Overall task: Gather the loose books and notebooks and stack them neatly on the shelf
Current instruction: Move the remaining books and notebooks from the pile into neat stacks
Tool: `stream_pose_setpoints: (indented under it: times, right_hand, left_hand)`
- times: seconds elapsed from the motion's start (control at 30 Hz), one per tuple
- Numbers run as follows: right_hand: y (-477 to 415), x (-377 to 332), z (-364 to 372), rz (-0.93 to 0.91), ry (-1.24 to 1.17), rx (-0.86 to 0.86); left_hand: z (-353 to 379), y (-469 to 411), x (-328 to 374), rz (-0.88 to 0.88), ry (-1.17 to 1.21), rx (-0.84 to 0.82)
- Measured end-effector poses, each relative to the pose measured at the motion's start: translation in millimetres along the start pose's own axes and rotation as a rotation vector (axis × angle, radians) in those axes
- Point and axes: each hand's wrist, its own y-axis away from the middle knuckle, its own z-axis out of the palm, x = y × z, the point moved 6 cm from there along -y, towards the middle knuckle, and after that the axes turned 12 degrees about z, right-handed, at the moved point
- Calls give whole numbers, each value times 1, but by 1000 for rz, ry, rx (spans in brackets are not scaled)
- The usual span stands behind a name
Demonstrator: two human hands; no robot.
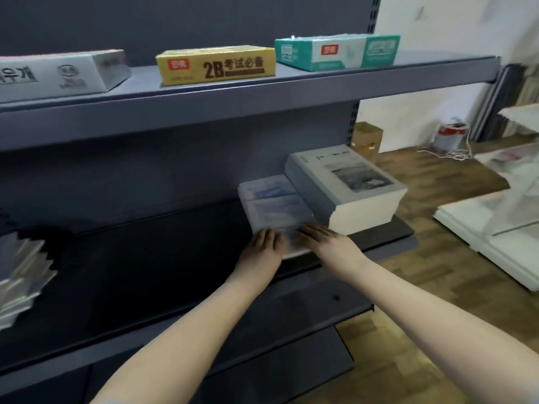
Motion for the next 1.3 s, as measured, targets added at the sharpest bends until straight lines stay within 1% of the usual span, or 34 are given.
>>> stream_pose_setpoints:
  times: [0.1,0.13,0.17,0.2,0.27,0.3,0.37,0.47,0.5,0.57,0.63,0.67,0.7,0.73,0.77,0.9,1.0,1.07,1.2,1.3]
  right_hand:
    - [4,13,11,12,-35,-20]
    - [4,15,16,25,-39,-53]
    - [3,17,19,45,-35,-75]
    - [2,19,23,68,-29,-83]
    - [-4,21,26,99,-32,-65]
    - [-7,22,26,118,-36,-59]
    - [-15,21,27,150,6,-40]
    - [-31,11,31,141,74,-12]
    - [-37,8,35,160,70,-21]
    - [-51,4,36,216,47,-10]
    - [-63,6,33,299,26,10]
    - [-68,9,36,295,44,0]
    - [-72,10,38,282,55,-60]
    - [-75,13,39,311,38,-141]
    - [-79,14,40,320,34,-160]
    - [-88,11,41,304,54,-154]
    - [-92,12,44,321,56,-179]
    - [-94,12,47,323,54,-199]
    - [-93,13,51,338,-14,-206]
    - [-91,11,54,369,-39,-214]
  left_hand:
    - [9,-12,3,-6,-7,-87]
    - [9,-15,3,-8,-1,-85]
    - [5,-18,3,0,1,-39]
    - [0,-21,3,11,-8,49]
    - [1,-29,3,-4,-46,27]
    - [5,-33,0,-18,-46,54]
    - [11,-40,-3,-35,11,52]
    - [16,-51,-12,-62,85,22]
    - [18,-53,-16,-64,115,14]
    - [17,-56,-25,-87,140,58]
    - [25,-59,-28,-101,239,28]
    - [25,-60,-30,-122,286,29]
    - [24,-61,-32,-130,320,45]
    - [22,-61,-34,-141,332,60]
    - [22,-64,-36,-148,344,74]
    - [29,-74,-48,-160,388,88]
    - [32,-79,-54,-143,419,78]
    - [35,-81,-56,-123,423,102]
    - [46,-84,-59,-139,420,42]
    - [35,-85,-55,-108,387,86]
